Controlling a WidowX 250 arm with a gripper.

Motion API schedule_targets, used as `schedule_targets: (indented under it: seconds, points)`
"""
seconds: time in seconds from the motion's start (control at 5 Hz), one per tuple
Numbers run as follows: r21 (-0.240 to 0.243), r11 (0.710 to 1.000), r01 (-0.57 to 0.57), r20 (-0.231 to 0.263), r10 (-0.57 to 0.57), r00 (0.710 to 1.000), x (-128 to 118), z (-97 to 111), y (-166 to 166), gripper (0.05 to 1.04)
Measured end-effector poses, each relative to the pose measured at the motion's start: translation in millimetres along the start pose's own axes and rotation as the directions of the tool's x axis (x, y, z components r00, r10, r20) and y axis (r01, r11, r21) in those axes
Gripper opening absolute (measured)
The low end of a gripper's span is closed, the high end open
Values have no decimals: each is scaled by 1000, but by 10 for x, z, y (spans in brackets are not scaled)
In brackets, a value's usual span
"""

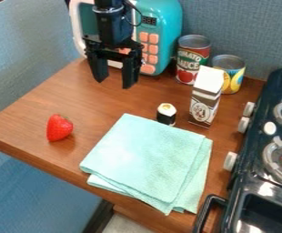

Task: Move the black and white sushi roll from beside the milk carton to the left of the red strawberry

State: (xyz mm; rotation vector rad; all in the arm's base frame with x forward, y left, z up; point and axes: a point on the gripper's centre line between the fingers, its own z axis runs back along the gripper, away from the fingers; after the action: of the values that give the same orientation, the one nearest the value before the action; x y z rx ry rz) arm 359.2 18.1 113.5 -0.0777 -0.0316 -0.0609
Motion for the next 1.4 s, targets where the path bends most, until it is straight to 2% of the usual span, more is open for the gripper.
schedule_targets:
  seconds: [0.2,0.4,0.6,0.8,1.0,1.2,1.4]
  points:
    - [-6,1000,-1,-44,1,999,-35,-161,-3,1001]
    - [17,997,78,-12,-78,997,23,-220,-153,1001]
    - [32,981,192,54,-193,980,55,-236,-381,1001]
    - [16,973,232,86,-233,969,104,-206,-440,1001]
    - [26,962,272,34,-273,961,248,-375,-504,1001]
    - [50,955,291,12,-292,956,358,-435,-568,1001]
    - [54,955,293,-6,-293,956,412,-506,-564,1001]
